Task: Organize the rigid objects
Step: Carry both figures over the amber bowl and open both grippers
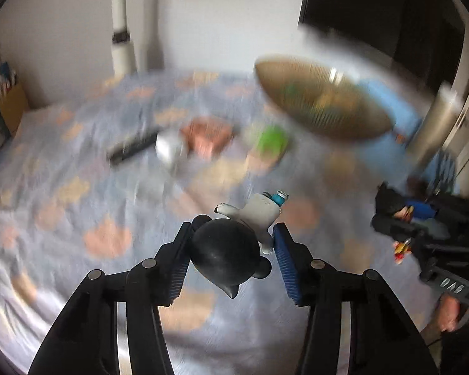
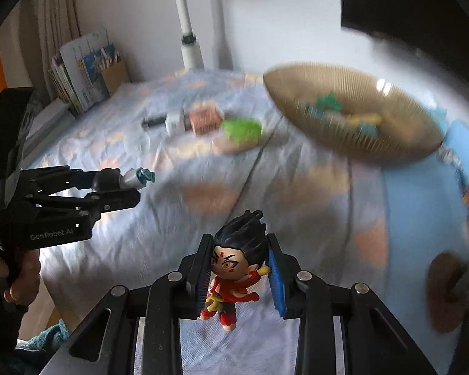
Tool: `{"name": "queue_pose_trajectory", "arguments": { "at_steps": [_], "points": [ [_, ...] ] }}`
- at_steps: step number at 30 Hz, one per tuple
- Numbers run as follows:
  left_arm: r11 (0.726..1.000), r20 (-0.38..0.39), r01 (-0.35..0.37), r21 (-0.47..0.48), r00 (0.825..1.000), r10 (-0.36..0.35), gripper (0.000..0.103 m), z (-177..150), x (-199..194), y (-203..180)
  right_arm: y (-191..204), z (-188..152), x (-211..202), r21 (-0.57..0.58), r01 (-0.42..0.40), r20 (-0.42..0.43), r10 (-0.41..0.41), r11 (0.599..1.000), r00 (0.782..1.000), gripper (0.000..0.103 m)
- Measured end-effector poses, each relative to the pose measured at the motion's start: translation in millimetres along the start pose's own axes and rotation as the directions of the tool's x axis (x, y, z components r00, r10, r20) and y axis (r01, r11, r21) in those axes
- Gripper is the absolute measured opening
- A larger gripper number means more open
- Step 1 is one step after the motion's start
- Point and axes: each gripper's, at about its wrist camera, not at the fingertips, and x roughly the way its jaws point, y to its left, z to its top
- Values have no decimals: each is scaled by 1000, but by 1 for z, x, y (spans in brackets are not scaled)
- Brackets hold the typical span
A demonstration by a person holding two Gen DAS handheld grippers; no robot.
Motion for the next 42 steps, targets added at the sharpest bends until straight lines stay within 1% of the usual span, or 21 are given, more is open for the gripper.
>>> {"name": "queue_pose_trajectory", "arguments": {
  "at_steps": [3,6,8,9,11,12,16,17,19,22,23,25,26,27,29,31,33,36,37,39,42],
  "points": [
    [998,106,54,-15,993,-52,48,48,-17,-12,-10,26,-23,-33,36,66,-34,999,997,32],
    [997,189,81,-13,979,-77,49,97,-22,-29,-27,59,-45,-47,111,147,-103,993,984,32],
    [993,220,112,-23,970,-104,49,121,-13,-39,-43,83,-55,-33,156,191,-147,987,970,32],
    [990,212,130,-54,970,-116,49,130,-1,-42,-48,91,-57,-28,163,199,-154,986,968,32],
    [980,161,160,-121,977,-139,49,138,28,-48,-58,105,-53,-25,162,192,-155,986,969,32],
    [976,142,172,-133,978,-153,49,138,41,-51,-64,110,-47,-19,170,179,-164,985,970,32],
    [978,68,166,-124,985,-159,49,133,88,-69,-83,114,-10,-9,192,63,-191,981,980,32],
    [981,39,151,-123,988,-148,49,133,93,-72,-88,112,-3,-5,188,40,-188,982,981,32],
    [981,15,150,-127,989,-149,49,131,104,-77,-97,108,9,7,174,0,-174,985,985,32],
    [978,-14,160,-132,986,-163,49,130,115,-80,-104,103,12,24,164,-17,-164,986,986,32],
    [978,-14,165,-130,986,-168,52,131,116,-81,-106,103,12,27,162,-22,-161,986,987,32],
    [979,1,167,-118,986,-168,68,134,108,-78,-108,104,12,33,162,-38,-160,986,986,33],
    [978,23,167,-122,986,-166,70,135,98,-75,-110,105,7,44,177,-32,-175,983,984,39],
    [977,60,172,-128,984,-165,73,136,82,-68,-112,107,3,53,190,-20,-189,980,982,51],
    [975,118,178,-134,980,-163,78,137,54,-53,-114,110,-19,89,224,35,-228,970,973,56],
    [973,169,176,-152,974,-150,85,133,28,-35,-113,112,-49,126,213,109,-227,969,968,57],
    [971,214,162,-178,969,-123,87,124,2,-12,-105,111,-70,137,187,158,-208,973,965,62],
    [971,256,87,-223,966,-28,88,101,-28,22,-79,106,-83,101,139,194,-157,985,968,64],
    [967,256,47,-250,967,19,90,91,-35,35,-64,102,-82,75,114,195,-127,991,973,69],
    [956,239,-10,-292,967,83,93,70,-40,58,-37,94,-73,33,80,185,-84,996,979,83],
    [930,178,-117,-349,966,189,93,36,-31,91,6,77,-45,-34,49,146,-43,998,988,84]
  ]
}}
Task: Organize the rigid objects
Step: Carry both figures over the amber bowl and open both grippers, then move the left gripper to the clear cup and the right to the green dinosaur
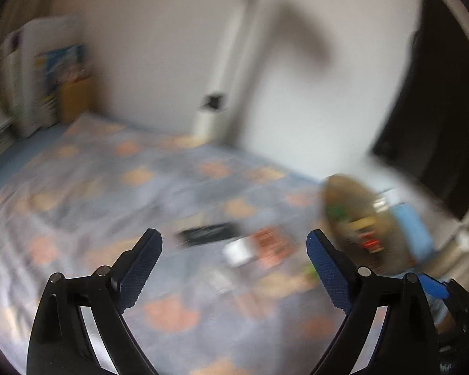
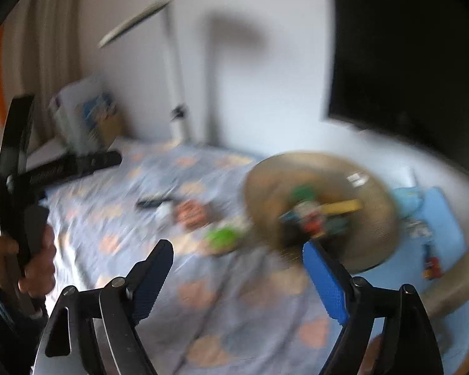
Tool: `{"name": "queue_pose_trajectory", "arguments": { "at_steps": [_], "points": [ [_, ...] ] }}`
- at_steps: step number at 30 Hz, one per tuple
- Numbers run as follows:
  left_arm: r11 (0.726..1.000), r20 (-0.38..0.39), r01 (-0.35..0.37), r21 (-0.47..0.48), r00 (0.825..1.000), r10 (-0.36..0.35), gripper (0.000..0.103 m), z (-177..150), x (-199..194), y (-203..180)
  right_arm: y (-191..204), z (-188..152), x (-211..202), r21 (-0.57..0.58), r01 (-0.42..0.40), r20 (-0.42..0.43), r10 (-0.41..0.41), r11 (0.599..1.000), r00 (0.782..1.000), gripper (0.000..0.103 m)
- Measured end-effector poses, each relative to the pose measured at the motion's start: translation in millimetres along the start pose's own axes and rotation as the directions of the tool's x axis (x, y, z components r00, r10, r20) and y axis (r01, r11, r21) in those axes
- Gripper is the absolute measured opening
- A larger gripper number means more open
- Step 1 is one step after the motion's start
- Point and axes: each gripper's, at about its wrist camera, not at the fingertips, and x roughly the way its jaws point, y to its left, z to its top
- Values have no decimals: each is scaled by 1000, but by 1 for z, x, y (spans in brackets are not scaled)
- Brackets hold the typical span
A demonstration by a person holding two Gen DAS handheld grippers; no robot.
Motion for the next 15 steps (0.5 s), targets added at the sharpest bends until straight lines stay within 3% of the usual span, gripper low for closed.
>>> {"name": "queue_pose_trajectory", "arguments": {
  "at_steps": [4,9,13,15],
  "points": [
    [998,-42,-69,12,997,70,93,-28,20,28,39,-32,45,-51,-23,-58,20,998,998,84],
    [991,-41,-126,55,991,128,93,-47,28,38,44,-58,80,-4,-41,-110,40,999,993,84],
    [990,-16,-100,98,995,102,94,-48,25,31,36,-66,88,52,-27,-131,34,998,991,84],
    [991,-18,-88,100,996,90,94,-49,25,31,34,-65,90,63,-22,-130,30,998,991,89]
  ]
}}
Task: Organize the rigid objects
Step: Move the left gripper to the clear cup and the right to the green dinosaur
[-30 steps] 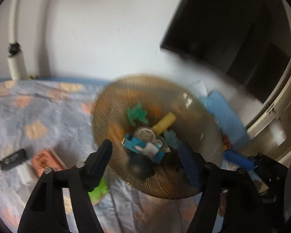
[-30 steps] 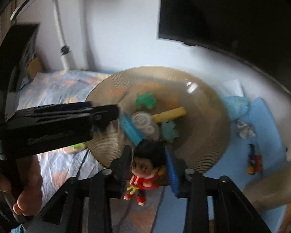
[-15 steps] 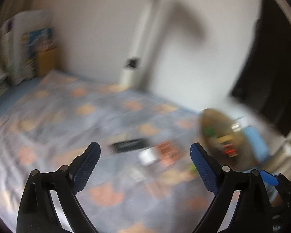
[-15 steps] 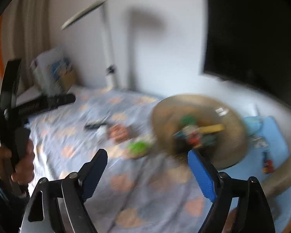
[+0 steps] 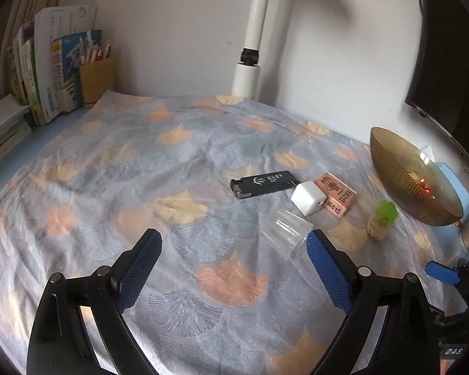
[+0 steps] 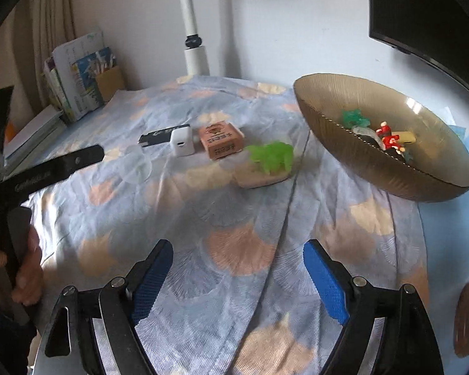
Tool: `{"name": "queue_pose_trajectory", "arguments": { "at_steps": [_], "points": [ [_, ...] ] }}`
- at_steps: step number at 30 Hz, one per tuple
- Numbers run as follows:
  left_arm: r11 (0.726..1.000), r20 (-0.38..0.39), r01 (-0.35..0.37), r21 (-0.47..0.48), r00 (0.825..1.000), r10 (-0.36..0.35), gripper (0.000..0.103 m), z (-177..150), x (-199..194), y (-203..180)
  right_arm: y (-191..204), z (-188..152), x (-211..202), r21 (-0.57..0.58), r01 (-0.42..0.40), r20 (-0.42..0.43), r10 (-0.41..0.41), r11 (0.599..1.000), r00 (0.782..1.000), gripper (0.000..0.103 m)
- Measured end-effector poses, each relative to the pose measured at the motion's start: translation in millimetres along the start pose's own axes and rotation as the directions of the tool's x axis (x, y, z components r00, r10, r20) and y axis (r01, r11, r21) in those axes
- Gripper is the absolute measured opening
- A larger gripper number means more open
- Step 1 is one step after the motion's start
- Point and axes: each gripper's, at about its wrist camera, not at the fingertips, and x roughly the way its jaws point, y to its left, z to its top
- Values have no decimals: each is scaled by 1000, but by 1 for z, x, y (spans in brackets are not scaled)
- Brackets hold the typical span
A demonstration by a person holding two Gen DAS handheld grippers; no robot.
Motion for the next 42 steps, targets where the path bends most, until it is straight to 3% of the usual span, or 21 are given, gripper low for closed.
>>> {"name": "queue_pose_trajectory", "arguments": {
  "at_steps": [5,10,15,18,22,25,27,31,34,38,42],
  "points": [
    [999,-24,19,-27,1000,-20,94,2,3,4,-2,0,5,8,2,-33,-2,1000,999,90],
    [999,-99,-12,-29,995,9,94,2,17,4,-2,0,7,3,9,-41,-9,1000,999,90],
    [1000,-103,-13,-19,995,11,94,0,16,2,-3,0,8,5,13,-43,-12,1000,999,90],
    [1000,-142,5,13,990,-3,94,0,21,-4,-3,2,-1,3,40,5,-40,999,999,90],
    [995,-213,39,95,977,-18,94,5,36,-30,-2,22,-4,31,6,-65,-4,999,998,90],
    [993,-234,70,98,971,-45,94,10,49,-44,-3,38,3,51,16,-94,-12,999,995,75],
    [992,-232,47,119,973,-18,93,11,57,-50,-9,43,15,102,8,-130,5,995,991,65],
    [995,-235,46,93,972,-23,90,13,60,-42,-18,47,37,202,-2,-169,37,979,985,63],
    [996,-272,8,91,962,17,90,12,62,-30,-16,53,50,224,2,-183,40,975,982,63],
    [999,-272,45,23,962,-37,90,12,57,-5,-7,63,58,202,65,-168,-31,977,985,61],
    [998,-247,65,-19,967,-68,90,12,53,7,-4,69,69,234,71,-168,-31,970,985,61]
  ]
}}
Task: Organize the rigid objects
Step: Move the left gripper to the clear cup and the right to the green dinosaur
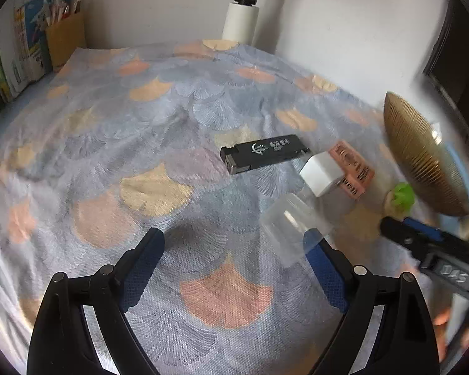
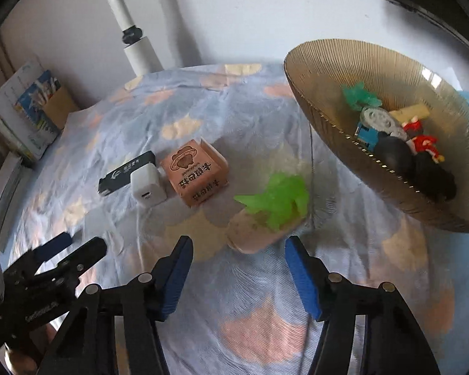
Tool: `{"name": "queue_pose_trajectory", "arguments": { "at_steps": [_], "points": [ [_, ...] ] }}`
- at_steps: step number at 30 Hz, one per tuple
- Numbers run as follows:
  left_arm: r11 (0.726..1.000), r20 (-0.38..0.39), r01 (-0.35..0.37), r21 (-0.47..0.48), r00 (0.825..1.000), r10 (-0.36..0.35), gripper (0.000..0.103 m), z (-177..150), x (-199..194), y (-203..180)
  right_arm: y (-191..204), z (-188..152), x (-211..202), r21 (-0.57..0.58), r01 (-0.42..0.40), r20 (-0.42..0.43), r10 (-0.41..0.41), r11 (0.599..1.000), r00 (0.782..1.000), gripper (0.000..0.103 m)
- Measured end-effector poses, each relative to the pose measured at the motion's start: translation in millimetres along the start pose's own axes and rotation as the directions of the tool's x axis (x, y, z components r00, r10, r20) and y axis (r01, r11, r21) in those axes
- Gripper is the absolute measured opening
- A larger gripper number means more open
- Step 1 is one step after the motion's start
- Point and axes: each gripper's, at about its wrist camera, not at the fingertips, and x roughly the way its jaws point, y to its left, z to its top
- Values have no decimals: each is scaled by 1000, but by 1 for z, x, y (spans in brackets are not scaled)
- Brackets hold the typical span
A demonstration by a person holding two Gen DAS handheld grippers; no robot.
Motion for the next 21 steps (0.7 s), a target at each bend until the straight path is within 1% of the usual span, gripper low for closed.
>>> {"name": "queue_pose_trajectory", "arguments": {
  "at_steps": [4,8,11,12,13,14,15,17,20,21],
  "points": [
    [1000,5,16,10,1000,-16,90,-1,0,-1,5,4,9,6,44,5,-44,999,999,61],
    [998,-2,41,40,999,-41,90,-3,0,-7,6,15,19,15,91,38,-92,996,995,61],
    [993,-16,96,73,995,-95,91,-5,-1,-12,12,19,25,-33,151,73,-149,988,986,56],
    [990,-21,115,82,993,-114,91,-5,-1,-14,13,19,26,-43,158,79,-154,987,985,54],
    [987,-26,131,91,991,-129,91,-6,-2,-15,12,18,25,-46,155,82,-151,987,985,52],
    [986,-28,138,96,990,-136,91,-6,-2,-17,10,18,24,-44,150,84,-146,988,986,40],
    [987,-29,130,97,991,-128,91,-6,-2,-18,8,17,22,-43,146,85,-142,988,986,38],
    [991,-25,105,83,994,-103,91,-4,-2,-18,-2,14,17,-38,97,82,-93,995,992,37],
    [993,-35,114,35,993,-113,91,2,2,-15,-12,3,7,-44,26,73,-23,999,997,37],
    [994,-29,104,23,994,-104,91,3,3,-16,-15,-2,3,-62,-7,67,12,998,998,37]
  ]
}}
